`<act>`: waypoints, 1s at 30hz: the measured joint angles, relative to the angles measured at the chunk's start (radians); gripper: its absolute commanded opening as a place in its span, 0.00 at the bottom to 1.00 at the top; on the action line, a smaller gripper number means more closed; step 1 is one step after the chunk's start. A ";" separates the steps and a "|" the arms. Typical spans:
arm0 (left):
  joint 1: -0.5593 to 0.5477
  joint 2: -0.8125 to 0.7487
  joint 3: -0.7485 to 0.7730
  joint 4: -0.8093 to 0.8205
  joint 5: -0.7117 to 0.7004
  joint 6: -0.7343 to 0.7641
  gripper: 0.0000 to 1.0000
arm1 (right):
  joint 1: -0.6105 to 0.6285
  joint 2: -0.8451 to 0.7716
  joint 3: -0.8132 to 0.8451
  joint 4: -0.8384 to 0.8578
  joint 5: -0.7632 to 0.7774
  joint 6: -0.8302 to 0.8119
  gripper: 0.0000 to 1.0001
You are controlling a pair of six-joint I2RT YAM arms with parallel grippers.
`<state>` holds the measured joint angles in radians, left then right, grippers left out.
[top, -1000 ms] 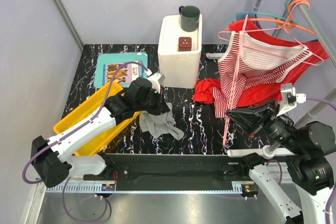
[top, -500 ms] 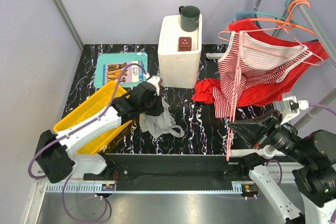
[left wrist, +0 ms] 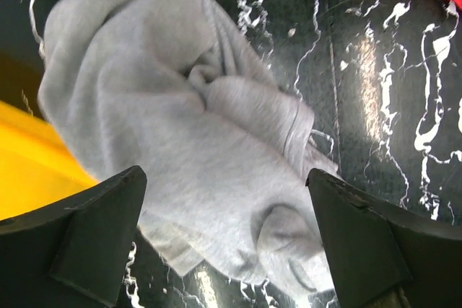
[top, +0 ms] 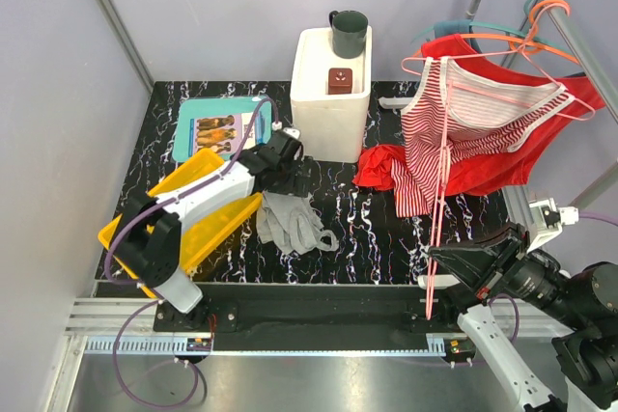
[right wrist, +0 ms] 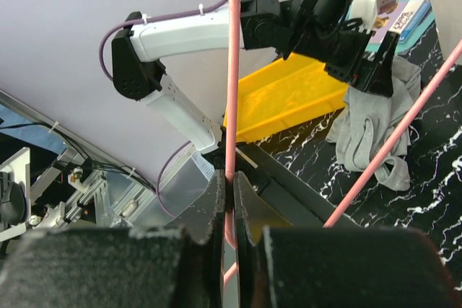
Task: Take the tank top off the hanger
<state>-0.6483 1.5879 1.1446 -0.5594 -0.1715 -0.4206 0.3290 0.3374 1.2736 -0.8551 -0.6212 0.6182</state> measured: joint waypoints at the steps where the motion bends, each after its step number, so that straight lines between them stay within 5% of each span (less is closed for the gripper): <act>1: -0.001 0.014 0.013 0.000 0.002 0.008 0.99 | 0.000 -0.008 -0.006 -0.009 0.000 0.000 0.00; 7: -0.015 0.173 0.057 0.022 0.037 0.040 0.98 | 0.000 -0.016 -0.033 -0.016 0.000 0.000 0.00; 10: -0.021 0.236 0.052 0.023 0.037 0.029 0.87 | 0.000 -0.016 -0.034 -0.026 0.000 -0.001 0.00; 19: -0.070 0.227 0.022 0.058 0.039 -0.029 0.00 | 0.000 -0.022 -0.042 -0.036 0.000 -0.009 0.00; 30: -0.013 -0.106 0.076 -0.046 0.081 -0.018 0.00 | 0.000 -0.023 -0.037 -0.073 0.003 -0.032 0.00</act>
<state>-0.6613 1.4822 1.2205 -0.6052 -0.0906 -0.4389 0.3290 0.3141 1.2366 -0.9283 -0.6182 0.5865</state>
